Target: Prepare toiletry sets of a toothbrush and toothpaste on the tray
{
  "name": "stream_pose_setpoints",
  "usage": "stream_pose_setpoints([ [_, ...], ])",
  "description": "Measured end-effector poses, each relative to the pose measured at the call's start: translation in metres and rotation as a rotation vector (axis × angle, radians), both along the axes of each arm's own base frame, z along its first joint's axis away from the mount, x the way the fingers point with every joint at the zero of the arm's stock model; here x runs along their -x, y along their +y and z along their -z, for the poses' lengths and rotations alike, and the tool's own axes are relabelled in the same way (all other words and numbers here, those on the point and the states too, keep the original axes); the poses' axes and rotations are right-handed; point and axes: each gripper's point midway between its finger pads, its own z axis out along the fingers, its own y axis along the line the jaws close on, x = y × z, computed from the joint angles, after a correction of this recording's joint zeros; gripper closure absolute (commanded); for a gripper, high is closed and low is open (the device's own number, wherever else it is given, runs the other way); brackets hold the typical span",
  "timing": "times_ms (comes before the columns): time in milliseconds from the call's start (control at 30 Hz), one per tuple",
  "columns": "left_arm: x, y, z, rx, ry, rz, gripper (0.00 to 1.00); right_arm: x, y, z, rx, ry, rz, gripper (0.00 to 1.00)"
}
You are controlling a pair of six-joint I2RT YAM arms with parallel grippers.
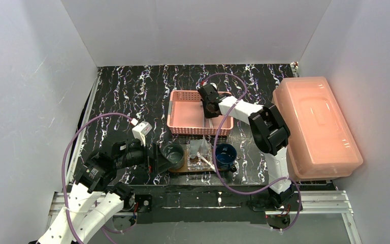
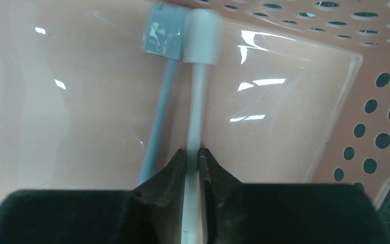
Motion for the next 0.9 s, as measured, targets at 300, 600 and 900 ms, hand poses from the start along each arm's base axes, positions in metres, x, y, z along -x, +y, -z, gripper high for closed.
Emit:
stream_pose_setpoints([
  [300, 0.0, 0.0, 0.0, 0.0, 0.0, 0.0, 0.01, 0.0, 0.0, 0.0, -0.008, 0.009, -0.009, 0.99],
  [600, 0.0, 0.0, 0.0, 0.0, 0.0, 0.0, 0.01, 0.002, -0.001, -0.014, -0.018, -0.002, -0.022, 0.99],
  [900, 0.0, 0.0, 0.0, 0.0, 0.0, -0.001, 0.01, 0.004, -0.004, -0.1, -0.106, -0.159, -0.058, 0.99],
])
